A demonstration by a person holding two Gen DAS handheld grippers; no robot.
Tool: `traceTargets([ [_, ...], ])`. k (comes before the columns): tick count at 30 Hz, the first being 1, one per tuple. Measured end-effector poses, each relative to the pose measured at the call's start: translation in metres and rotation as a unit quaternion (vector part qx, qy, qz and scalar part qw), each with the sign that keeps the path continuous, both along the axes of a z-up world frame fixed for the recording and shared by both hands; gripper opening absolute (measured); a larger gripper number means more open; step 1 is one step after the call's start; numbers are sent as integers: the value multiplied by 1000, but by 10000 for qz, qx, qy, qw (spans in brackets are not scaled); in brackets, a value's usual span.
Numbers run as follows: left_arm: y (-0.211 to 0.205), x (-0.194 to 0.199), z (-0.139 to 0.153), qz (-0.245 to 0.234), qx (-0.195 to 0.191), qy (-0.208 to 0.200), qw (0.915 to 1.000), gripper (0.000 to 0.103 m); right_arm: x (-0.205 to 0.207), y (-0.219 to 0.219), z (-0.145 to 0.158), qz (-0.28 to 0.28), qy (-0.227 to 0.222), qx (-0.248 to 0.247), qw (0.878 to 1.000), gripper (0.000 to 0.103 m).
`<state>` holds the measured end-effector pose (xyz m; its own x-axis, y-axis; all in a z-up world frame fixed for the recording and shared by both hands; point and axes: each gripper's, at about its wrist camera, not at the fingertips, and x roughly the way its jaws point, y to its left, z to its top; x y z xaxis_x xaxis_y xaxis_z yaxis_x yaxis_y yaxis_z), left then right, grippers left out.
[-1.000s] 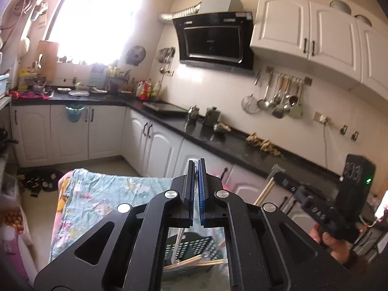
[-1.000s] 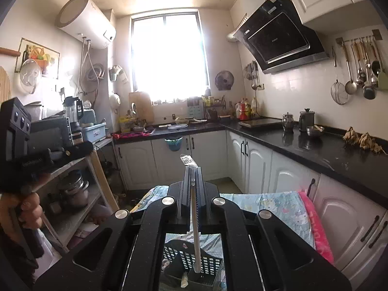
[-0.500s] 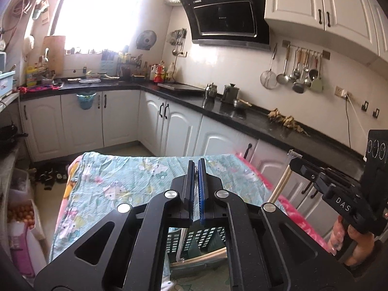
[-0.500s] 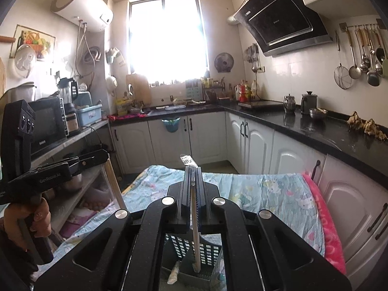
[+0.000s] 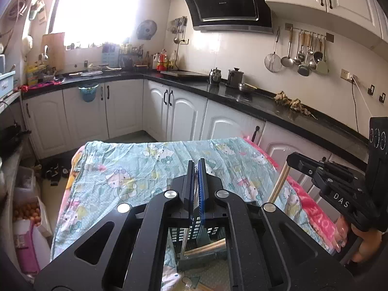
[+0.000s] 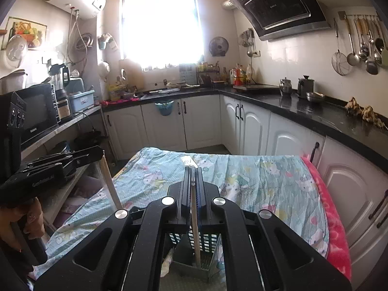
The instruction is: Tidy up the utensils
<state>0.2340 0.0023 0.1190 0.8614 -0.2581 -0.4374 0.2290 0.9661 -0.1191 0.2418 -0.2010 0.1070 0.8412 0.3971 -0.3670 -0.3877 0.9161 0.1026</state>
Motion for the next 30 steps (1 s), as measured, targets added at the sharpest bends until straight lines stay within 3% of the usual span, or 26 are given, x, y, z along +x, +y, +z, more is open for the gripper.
traceTargets([
  [5,-1,1,-6,10,39,95,9999,1,0,3,-6,-10,124,-65,9999,4],
  [7,0,0,-7,16,50,112,9999,4,-1,3,-7,-14,155,-74,9999,14],
  [9,0,-1,-7,36,58,109,9999,15,-3,2,-7,-40,129,-69,9999,25],
  [16,8,-9,-1,95,-58,72,9999,42,-16,1,-2,-77,15,-162,9998,40],
  [20,16,-20,7,142,-237,-34,9996,67,-27,1,0,-92,-45,-228,9997,44],
  [24,24,-32,13,149,-416,-114,9990,86,-37,1,3,-86,-108,-276,9995,51],
  [30,33,-48,17,218,-556,-180,9981,92,-54,1,7,-71,-200,-373,9991,56],
])
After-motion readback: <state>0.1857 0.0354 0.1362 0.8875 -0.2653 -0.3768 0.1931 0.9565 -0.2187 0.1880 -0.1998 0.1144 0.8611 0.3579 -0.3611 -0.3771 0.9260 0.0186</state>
